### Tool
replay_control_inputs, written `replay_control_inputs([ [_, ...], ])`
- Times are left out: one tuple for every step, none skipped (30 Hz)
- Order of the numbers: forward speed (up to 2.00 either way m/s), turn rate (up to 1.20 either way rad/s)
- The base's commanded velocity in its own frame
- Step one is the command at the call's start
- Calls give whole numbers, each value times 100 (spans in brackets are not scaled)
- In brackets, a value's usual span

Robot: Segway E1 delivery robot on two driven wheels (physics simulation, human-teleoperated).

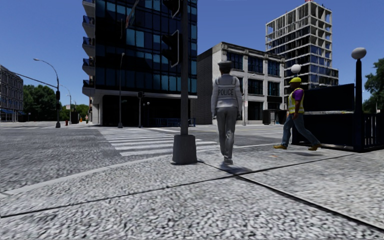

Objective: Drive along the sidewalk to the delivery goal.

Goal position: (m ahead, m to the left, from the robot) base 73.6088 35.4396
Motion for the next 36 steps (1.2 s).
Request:
replay_control_inputs([
  [96, -50],
  [96, -50],
  [96, -40],
  [97, -21],
  [98, -1],
  [98, -1],
  [99, 0],
  [99, 0],
  [98, 0],
  [98, 0],
  [98, 0],
  [97, 0],
  [97, 0],
  [97, 0],
  [97, 0],
  [97, 0],
  [97, 0],
  [97, 0],
  [97, 0],
  [97, 0],
  [96, 0],
  [96, 0],
  [96, 0],
  [96, -4],
  [91, -16],
  [91, -16],
  [88, -20],
  [87, -20],
  [87, -21],
  [87, -21],
  [87, -21],
  [87, -21],
  [86, -22],
  [86, -22],
  [86, -22],
  [86, -23],
])
